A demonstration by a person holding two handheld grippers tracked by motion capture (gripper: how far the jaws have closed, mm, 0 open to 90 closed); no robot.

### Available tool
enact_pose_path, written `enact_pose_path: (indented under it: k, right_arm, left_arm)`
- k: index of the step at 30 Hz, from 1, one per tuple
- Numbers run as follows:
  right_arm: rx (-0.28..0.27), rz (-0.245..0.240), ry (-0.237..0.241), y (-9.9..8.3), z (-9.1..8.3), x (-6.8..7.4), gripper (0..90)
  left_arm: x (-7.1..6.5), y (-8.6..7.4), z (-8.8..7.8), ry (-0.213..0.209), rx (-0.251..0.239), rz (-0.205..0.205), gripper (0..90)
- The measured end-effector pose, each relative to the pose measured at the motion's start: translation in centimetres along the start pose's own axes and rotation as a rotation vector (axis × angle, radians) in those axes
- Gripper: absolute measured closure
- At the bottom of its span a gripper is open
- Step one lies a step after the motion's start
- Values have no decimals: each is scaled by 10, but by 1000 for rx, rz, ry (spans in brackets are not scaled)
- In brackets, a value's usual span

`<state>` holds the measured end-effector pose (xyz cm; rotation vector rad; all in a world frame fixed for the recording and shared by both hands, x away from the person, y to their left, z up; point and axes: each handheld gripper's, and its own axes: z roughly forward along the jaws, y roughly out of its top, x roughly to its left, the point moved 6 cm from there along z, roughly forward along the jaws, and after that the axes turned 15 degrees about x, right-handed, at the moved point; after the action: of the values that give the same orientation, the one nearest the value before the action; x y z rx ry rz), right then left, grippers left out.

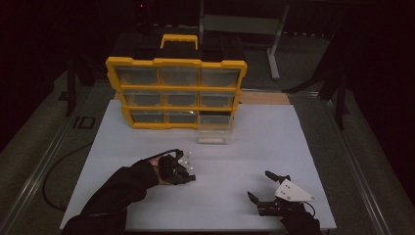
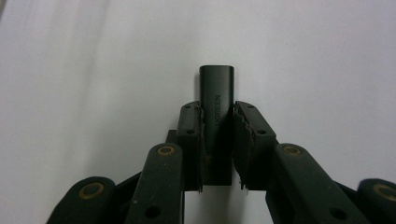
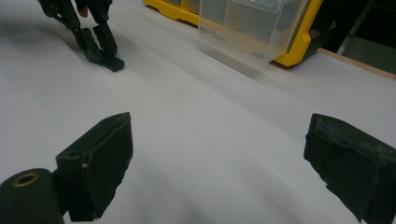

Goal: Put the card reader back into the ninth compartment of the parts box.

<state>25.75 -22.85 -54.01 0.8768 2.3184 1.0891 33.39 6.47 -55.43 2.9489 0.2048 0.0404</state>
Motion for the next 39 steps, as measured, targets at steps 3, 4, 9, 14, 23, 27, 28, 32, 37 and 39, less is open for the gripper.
enact_pose_path:
  k: [3, 4, 9, 14, 23, 27, 28, 32, 37, 39]
  right_arm:
    - [-3, -3, -3, 0, 0, 0, 82]
    - [0, 1, -2, 0, 0, 0, 82]
    - [-2, 2, 0, 0, 0, 0, 82]
    - [-5, -1, -1, 1, 0, 0, 82]
    - [-2, 3, 0, 0, 0, 0, 82]
    - [-5, 3, 0, 0, 0, -1, 82]
    - [-4, 5, 3, 0, 0, 0, 83]
    - [-4, 5, 2, 0, 0, -1, 82]
    - [-3, 5, 1, 0, 1, -1, 82]
    - [-3, 6, 1, 0, 0, 0, 82]
  left_arm:
    - [1, 1, -5, -6, -1, 1, 746]
    - [2, 1, -7, 0, -5, 0, 746]
    - [2, 5, -18, 1, -21, 2, 746]
    - [3, 8, -29, -7, -28, -5, 746]
    - [6, 16, -46, -17, -45, -4, 746]
    - [8, 19, -52, -25, -48, -7, 746]
    - [10, 20, -54, -26, -53, -15, 746]
    - [12, 22, -59, -32, -58, -15, 746]
    - [17, 26, -69, -30, -67, -14, 746]
    - [18, 28, -72, -36, -73, -17, 746]
